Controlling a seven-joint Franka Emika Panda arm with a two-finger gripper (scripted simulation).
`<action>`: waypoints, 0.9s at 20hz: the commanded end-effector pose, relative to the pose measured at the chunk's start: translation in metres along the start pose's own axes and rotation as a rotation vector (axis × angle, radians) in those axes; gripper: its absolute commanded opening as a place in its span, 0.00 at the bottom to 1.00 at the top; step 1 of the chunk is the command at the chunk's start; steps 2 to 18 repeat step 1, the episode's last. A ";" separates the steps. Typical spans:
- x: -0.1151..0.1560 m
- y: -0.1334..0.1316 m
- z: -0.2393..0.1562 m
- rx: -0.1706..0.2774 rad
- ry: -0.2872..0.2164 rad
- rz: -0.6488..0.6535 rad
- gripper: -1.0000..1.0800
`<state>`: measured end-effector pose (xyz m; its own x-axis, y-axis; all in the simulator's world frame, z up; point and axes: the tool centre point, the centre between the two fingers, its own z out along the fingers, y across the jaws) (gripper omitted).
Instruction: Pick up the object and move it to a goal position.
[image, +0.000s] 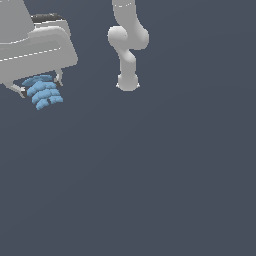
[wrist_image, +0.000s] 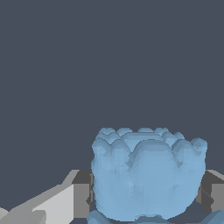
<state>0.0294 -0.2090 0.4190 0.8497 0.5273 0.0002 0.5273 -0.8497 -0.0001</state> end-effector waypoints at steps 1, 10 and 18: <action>0.000 0.001 -0.001 0.000 0.000 0.000 0.00; 0.000 0.001 -0.001 0.000 0.000 0.000 0.00; 0.000 0.001 -0.001 0.000 0.000 0.000 0.00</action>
